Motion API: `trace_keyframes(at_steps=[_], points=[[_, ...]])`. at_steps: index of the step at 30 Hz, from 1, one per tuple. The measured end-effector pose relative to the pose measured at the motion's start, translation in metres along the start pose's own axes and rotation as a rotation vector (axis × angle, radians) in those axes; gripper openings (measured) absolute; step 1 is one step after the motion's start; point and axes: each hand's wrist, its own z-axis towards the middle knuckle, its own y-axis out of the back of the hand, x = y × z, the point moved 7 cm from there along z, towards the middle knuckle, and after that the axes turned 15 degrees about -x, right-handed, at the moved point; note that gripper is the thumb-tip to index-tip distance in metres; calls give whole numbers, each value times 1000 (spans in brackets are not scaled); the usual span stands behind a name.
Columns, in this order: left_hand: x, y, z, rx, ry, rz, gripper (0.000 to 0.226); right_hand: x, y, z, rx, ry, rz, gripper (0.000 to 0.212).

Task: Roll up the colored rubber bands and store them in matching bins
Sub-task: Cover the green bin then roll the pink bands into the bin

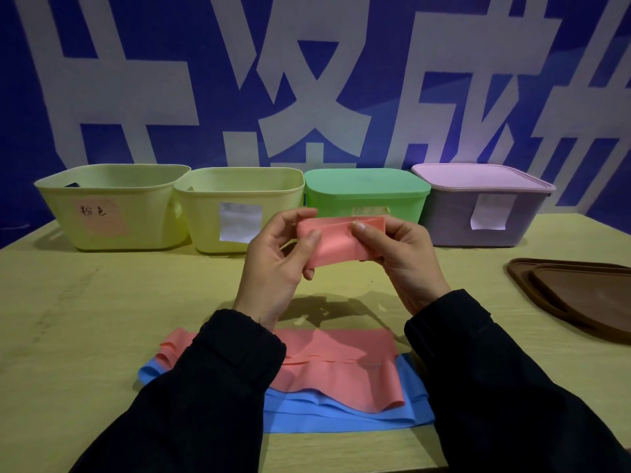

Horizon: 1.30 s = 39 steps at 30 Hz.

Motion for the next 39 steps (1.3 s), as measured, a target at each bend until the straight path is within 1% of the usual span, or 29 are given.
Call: trace_keyframes(at_steps=[2, 7, 11, 14, 17, 19, 22, 24, 27, 30, 32, 33, 35, 37, 39], points=[[0, -1, 0, -4, 40, -33, 27, 0, 1, 0, -12, -6, 3, 11], [1, -2, -2, 8, 55, -50, 19, 1, 5, 1, -40, 3, -2, 8], [2, -6, -5, 28, 53, -25, 26, -1, 0, -2, -25, 19, -18, 6], [1, -6, -6, 36, 33, -38, 17, -2, -3, -4, -25, 30, -12, 4], [0, -4, -4, 5, 36, -8, 30, -4, -3, -4, -17, 25, -6, 5], [1, -3, -4, -16, 67, -24, 26, -6, -4, -3, -1, 15, 1, 6], [2, 0, -3, -25, 48, 2, 20, -6, -6, -3, 48, 0, 34, 10], [4, -1, -3, -16, 44, 15, 25, -4, -5, -3, 30, 19, 31, 9], [5, -8, -7, 40, 32, 30, 32, -2, -3, -2, -13, 50, 3, 5], [1, -8, -8, 34, -14, 62, 23, -5, -7, -4, 34, 32, -11, 7], [1, -4, -5, 0, -12, 79, 29, -6, -11, -7, 65, 14, -5, 8], [1, -2, -3, -25, 8, 73, 32, -5, -12, -7, 56, 19, -9, 8], [3, 1, -2, -59, 35, 47, 28, -3, -8, -6, 7, 46, -19, 5], [3, 0, -3, -45, 36, 39, 22, -1, -4, -5, -25, 65, -14, 4], [5, -2, -3, -15, 38, 28, 21, 0, -3, -5, -32, 81, -14, 4]])
